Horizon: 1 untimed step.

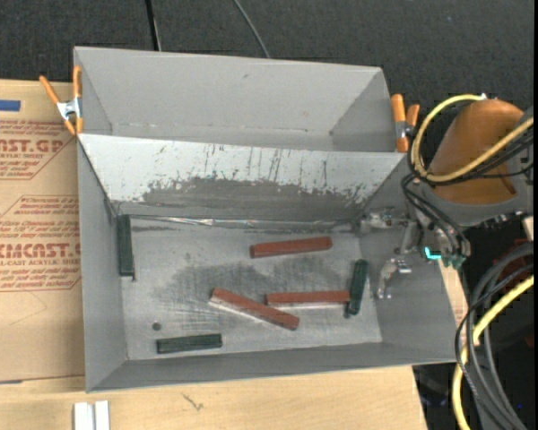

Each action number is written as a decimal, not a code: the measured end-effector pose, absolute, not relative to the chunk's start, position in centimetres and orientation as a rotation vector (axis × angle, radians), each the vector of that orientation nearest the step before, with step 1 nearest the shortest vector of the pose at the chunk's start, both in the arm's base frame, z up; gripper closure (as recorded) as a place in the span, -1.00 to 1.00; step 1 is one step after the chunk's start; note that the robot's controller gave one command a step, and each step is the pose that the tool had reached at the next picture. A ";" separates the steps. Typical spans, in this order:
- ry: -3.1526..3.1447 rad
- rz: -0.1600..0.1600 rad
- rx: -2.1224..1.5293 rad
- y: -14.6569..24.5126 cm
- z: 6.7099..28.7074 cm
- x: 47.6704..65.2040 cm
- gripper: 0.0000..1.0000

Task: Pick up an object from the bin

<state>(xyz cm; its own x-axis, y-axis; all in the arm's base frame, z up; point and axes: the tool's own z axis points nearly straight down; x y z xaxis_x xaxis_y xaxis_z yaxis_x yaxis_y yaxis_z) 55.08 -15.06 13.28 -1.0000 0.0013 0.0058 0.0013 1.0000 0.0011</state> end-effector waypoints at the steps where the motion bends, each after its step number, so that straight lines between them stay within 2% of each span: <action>1: -3.143 0.001 0.001 -15.0 13.7 55.3 -1.00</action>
Offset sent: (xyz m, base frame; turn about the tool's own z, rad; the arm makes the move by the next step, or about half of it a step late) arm -0.0532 0.0632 -0.0628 -0.1247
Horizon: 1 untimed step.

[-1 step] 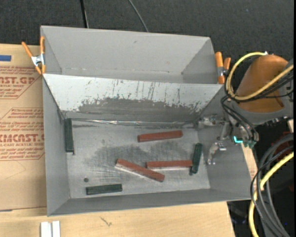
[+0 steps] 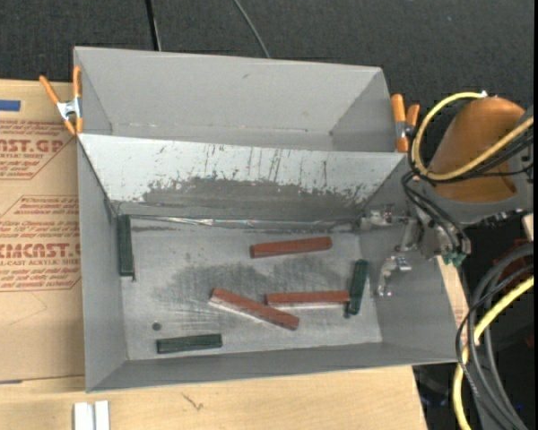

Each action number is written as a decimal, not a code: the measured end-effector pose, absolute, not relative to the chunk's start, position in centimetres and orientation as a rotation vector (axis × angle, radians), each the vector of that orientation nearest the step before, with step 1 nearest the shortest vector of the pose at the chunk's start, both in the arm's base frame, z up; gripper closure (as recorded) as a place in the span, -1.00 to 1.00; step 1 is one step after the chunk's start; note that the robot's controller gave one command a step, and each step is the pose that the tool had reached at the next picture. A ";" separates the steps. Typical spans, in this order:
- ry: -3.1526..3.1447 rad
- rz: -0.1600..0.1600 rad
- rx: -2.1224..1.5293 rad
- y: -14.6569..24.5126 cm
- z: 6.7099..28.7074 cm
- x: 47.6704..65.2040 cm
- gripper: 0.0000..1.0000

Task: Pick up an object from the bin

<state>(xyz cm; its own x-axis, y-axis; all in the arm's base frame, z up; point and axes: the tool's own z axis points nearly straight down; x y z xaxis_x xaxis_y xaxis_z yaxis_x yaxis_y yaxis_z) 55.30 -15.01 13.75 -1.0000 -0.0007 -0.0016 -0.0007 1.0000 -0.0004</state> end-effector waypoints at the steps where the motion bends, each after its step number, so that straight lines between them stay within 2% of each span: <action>1: 3.135 -0.001 -0.167 -9.5 7.9 50.5 -1.00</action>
Offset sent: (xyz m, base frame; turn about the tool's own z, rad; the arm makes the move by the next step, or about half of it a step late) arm -0.0680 0.0821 0.0051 0.1171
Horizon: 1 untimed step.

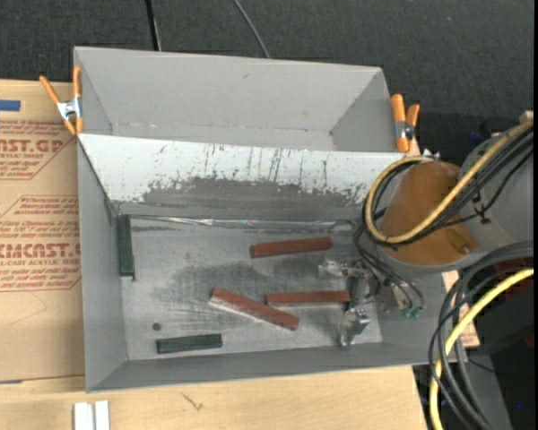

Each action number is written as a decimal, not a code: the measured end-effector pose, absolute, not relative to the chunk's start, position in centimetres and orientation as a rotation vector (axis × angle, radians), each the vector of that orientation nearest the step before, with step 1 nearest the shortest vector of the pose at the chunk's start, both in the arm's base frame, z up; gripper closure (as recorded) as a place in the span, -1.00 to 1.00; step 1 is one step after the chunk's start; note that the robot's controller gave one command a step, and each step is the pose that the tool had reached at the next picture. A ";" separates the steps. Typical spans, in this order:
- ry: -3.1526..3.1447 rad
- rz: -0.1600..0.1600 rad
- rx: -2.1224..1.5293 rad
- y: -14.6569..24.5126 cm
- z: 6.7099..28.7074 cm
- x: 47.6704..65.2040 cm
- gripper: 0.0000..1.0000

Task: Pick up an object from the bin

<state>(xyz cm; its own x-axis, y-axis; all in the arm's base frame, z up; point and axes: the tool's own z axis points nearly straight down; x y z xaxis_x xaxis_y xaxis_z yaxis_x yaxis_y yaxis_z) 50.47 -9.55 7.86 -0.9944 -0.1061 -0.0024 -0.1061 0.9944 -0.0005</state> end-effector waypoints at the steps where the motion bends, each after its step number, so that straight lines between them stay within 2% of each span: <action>1: 3.141 0.002 0.168 -7.1 13.0 48.7 -1.00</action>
Offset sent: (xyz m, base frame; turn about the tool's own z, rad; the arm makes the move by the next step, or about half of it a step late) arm -0.0112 0.0437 0.0214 0.0987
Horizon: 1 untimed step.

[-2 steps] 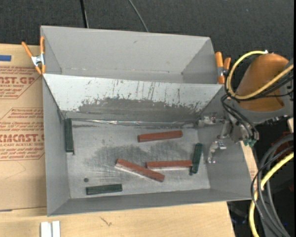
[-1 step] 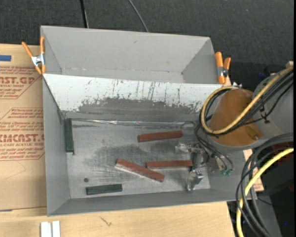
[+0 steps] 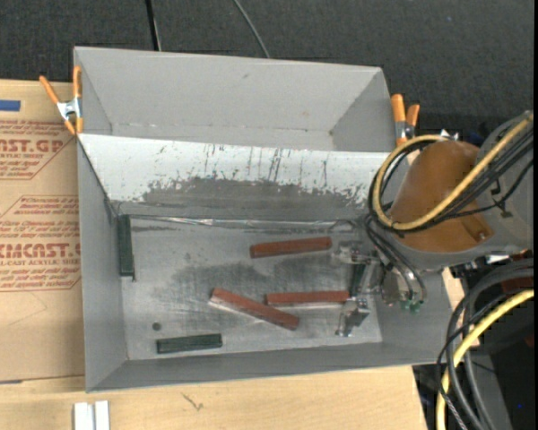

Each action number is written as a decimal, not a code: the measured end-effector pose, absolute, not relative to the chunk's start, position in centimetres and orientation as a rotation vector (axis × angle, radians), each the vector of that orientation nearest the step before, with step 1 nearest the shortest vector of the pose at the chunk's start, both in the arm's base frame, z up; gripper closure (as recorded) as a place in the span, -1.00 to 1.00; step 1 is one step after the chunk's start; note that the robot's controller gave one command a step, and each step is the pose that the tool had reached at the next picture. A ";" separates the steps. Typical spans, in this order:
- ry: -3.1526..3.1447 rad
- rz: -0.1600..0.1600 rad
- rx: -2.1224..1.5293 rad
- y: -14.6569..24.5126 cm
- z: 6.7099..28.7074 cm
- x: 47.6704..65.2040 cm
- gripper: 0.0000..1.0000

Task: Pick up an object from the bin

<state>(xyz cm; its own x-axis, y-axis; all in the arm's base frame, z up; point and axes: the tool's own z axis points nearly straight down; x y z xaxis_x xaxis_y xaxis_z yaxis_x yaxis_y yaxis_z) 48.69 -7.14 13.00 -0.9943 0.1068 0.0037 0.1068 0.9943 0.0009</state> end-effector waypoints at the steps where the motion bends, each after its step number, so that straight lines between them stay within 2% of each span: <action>1: -3.142 0.000 -0.059 -5.9 12.2 49.1 -1.00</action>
Offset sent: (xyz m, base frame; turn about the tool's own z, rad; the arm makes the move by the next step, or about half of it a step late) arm 0.0050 0.0460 -0.0600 -0.0390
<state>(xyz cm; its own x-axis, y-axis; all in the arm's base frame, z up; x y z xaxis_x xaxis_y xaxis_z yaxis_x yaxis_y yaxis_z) 49.13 -5.87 12.21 -0.9993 0.0373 -0.0013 0.0373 0.9993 -0.0001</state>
